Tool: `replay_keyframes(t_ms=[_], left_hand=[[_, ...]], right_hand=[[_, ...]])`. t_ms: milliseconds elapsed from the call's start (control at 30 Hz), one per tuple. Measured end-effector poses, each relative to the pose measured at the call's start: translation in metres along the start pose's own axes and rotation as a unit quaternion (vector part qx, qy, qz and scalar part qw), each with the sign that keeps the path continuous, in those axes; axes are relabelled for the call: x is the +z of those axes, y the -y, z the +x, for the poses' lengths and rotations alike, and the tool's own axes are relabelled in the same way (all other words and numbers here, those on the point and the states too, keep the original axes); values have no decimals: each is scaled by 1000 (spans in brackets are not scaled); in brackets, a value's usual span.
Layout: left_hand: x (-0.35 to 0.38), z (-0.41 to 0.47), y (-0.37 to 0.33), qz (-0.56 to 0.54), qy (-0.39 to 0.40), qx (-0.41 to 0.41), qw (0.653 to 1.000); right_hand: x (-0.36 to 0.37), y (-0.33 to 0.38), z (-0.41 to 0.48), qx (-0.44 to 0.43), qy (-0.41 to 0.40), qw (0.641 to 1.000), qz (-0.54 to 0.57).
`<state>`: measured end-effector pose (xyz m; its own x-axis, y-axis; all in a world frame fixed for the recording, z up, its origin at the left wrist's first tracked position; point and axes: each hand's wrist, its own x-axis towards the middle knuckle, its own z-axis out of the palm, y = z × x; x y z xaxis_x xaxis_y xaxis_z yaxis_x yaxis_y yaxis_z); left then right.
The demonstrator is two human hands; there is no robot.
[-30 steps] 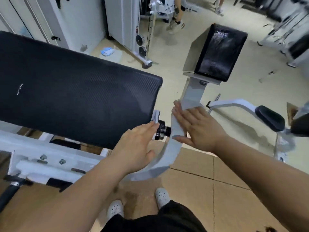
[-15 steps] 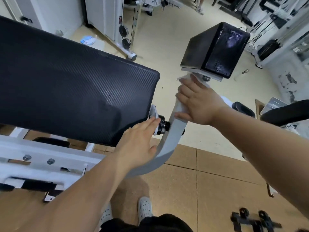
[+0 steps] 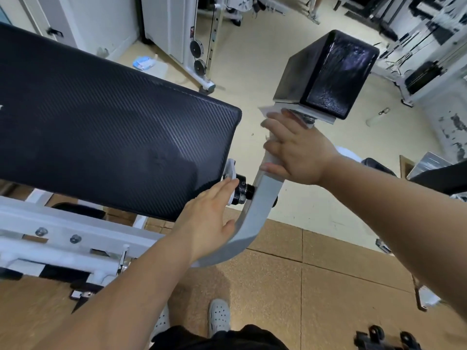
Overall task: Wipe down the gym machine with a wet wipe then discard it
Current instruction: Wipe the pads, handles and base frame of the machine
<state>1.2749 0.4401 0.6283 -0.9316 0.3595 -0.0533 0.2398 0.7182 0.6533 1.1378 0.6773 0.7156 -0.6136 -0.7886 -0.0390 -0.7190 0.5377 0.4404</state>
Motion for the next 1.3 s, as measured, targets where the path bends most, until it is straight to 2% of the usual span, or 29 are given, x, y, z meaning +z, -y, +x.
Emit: replay_keyframes(t_ms=[167, 267, 367, 500, 567, 700, 767, 867, 967, 1067, 1200, 1300], left_hand=[[5, 0, -1, -18, -18, -7, 1000], [6, 0, -1, -25, -19, -10, 999], [7, 0, 1, -30, -15, -4, 999], [9, 2, 8, -33, -19, 4, 999], [9, 3, 11, -30, -22, 10, 999], [8, 4, 16, -29, -22, 17, 999], [7, 4, 18, -32, -21, 21, 999], [6, 6, 19, -37, -20, 24, 999], [5, 7, 20, -45, -24, 21, 998], [4, 6, 22, -48, -25, 14, 998], [3, 5, 18, -53, -41, 2, 998], [6, 3, 14, -68, -58, -9, 996]], right_hand=[[9, 5, -13, -66, -90, 994, -9], [11, 10, -23, -98, -113, 989, -5], [11, 7, -29, -112, -85, 990, -18], [-5, -2, -14, -6, -62, 996, -71], [-3, 13, -14, 15, -43, 997, -69], [18, 52, -30, -66, -3, 998, -17], [17, 47, -27, -85, -1, 996, -31], [4, 21, -11, -13, -5, 997, -82], [0, 21, -10, 50, -23, 996, -68], [13, 54, -30, 74, -15, 997, -11], [39, 113, -67, 121, 39, 989, 71], [56, 143, -81, 132, 54, 988, 64]])
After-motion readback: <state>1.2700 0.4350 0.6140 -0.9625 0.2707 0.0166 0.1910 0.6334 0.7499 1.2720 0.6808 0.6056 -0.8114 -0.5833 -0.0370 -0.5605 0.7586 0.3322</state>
